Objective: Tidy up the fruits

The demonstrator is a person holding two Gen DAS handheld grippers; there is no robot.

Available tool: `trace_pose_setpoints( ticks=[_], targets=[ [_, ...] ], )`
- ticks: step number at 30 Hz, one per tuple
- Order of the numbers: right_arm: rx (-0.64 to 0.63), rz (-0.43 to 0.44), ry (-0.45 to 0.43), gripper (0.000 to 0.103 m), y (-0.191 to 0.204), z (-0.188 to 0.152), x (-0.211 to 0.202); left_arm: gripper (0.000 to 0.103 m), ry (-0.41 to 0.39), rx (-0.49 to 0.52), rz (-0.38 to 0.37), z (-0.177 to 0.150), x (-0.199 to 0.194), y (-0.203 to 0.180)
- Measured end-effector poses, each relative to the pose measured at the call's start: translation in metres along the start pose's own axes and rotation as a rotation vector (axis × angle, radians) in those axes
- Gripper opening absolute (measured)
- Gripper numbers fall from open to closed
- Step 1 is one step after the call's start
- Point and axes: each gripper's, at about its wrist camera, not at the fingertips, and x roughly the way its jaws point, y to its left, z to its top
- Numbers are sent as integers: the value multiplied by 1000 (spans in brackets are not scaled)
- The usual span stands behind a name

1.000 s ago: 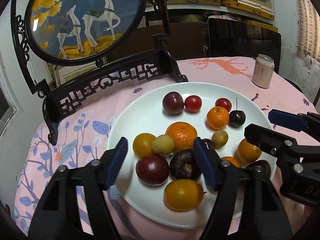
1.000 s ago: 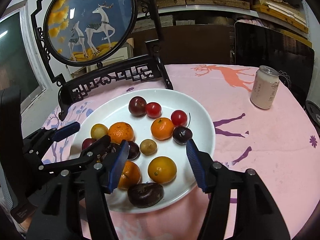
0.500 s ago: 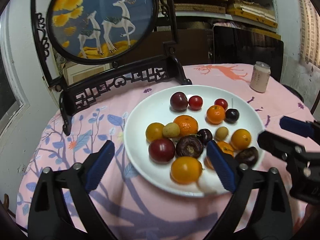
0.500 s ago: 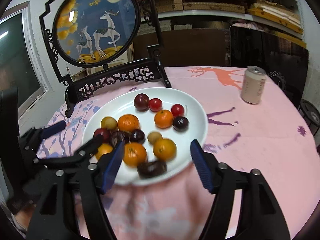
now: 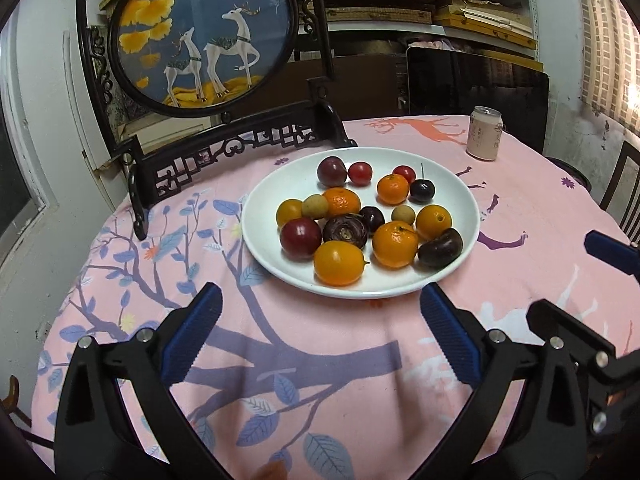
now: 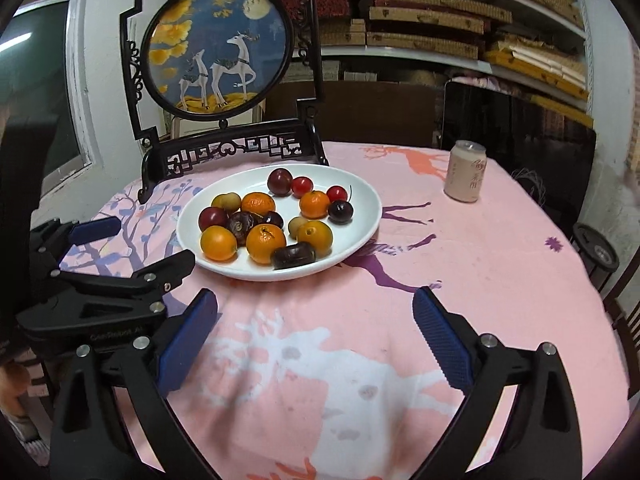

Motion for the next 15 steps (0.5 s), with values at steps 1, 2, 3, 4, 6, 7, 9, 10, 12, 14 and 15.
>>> trace_pose_setpoints(
  ticks=[1, 2, 3, 4, 6, 7, 9, 10, 12, 14, 15],
  targets=[
    [0, -3, -3, 98, 0, 0, -1, 101, 0, 2, -3, 0, -1, -1],
    [5, -6, -7, 98, -2, -1, -3, 101, 0, 5, -8, 0, -1, -1],
    [10, -5, -7, 99, -3, 0, -3, 101, 0, 7, -9, 0, -2, -2],
    [15, -4, -4, 99, -4, 0, -3, 101, 3, 7, -8, 0, -2, -3],
    [24, -2, 1, 99, -6, 0, -2, 101, 9, 6, -8, 1, -2, -3],
    [25, -2, 1, 99, -6, 0, -3, 101, 12, 1, -9, 1, -3, -3],
    [21, -3, -1, 99, -6, 0, -4, 101, 15, -10, -13, 2, -3, -1],
    [21, -4, -2, 99, -6, 0, -4, 101, 17, -16, -18, 2, -3, 1],
    [18, -6, 0, 99, -5, 0, -4, 101, 17, -28, -32, 2, -3, 3],
    [19, -9, 4, 99, -5, 0, -3, 101, 10, -39, -51, 2, -5, 5],
    [19, -11, 6, 99, -5, 0, -2, 101, 5, -41, -54, 2, -6, 5]
  ],
)
